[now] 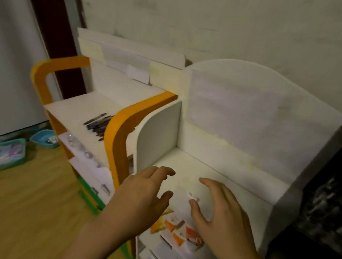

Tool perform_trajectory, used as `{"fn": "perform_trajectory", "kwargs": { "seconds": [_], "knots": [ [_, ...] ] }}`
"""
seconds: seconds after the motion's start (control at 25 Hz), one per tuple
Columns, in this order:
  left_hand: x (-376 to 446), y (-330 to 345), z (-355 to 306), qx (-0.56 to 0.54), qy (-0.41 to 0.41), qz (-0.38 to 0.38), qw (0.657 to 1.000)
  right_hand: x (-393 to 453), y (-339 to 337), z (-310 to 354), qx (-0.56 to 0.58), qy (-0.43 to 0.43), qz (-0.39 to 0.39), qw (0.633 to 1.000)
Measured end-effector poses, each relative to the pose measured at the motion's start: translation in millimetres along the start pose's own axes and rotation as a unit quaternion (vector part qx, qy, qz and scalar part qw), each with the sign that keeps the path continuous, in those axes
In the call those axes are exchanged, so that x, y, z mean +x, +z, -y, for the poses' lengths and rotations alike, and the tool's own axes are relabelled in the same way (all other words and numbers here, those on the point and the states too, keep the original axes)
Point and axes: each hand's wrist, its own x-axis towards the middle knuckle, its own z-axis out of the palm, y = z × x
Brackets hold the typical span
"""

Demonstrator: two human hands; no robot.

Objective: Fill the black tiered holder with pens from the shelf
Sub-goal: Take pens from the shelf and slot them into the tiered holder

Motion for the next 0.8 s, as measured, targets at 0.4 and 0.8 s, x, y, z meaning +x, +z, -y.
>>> {"fn": "perform_trajectory", "kwargs": {
  "seconds": [0.4,0.8],
  "knots": [
    [-55,-90,191,0.004,-0.062,-0.063,0.996,68,122,180,0.009,-0.101,0.052,0.993],
    [-43,-164,398,0.041,-0.055,-0.086,0.994,157,246,321,-0.006,-0.105,0.055,0.993]
  ]
}}
